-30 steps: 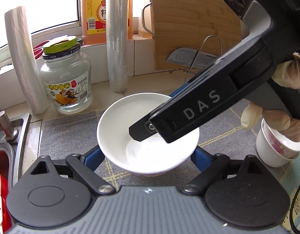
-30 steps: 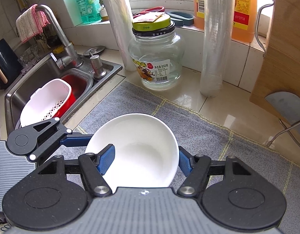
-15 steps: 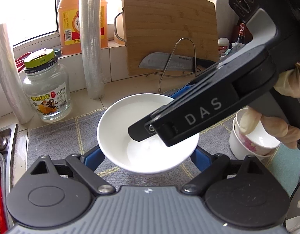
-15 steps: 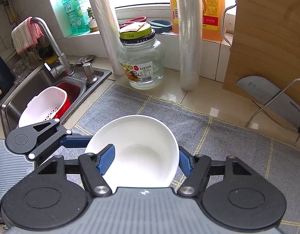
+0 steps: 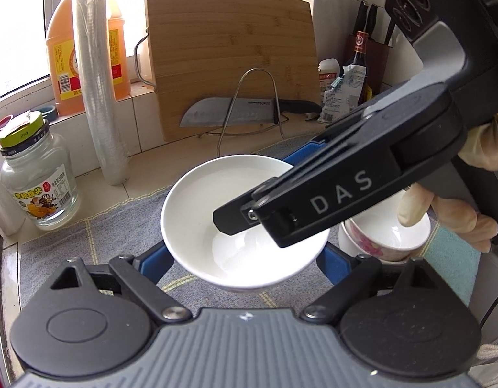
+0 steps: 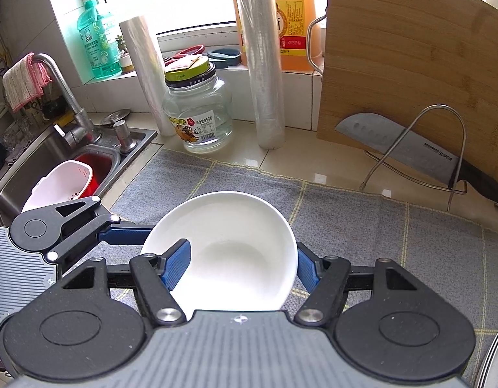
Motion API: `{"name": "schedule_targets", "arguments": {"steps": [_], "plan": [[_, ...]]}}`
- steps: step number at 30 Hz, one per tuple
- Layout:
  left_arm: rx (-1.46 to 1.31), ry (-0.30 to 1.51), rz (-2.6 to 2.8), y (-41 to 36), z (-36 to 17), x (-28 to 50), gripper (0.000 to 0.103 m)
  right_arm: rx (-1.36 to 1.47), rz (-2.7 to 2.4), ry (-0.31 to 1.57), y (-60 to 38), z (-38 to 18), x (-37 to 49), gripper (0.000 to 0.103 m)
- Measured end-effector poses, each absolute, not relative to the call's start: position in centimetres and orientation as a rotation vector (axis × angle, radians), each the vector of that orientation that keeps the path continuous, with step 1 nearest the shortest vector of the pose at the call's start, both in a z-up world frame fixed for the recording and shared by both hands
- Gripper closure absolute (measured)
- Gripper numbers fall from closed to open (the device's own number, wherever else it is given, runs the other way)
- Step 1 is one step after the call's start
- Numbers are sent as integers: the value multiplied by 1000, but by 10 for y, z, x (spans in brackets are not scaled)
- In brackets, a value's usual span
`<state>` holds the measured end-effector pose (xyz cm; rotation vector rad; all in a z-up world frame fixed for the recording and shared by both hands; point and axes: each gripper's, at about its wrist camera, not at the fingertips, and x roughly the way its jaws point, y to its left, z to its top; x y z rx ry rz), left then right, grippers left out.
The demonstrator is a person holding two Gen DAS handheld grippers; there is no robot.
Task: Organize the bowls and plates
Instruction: 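Carry the held bowl with the right tool over the nested bowls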
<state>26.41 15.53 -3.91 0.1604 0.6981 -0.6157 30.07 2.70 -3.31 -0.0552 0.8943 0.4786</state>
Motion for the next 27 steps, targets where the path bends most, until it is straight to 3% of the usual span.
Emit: {"name": "schedule_targets", "arguments": {"steps": [27], "plan": [[252, 658, -909, 80, -35, 258, 10, 50, 177, 856, -57, -29, 251, 29]]}}
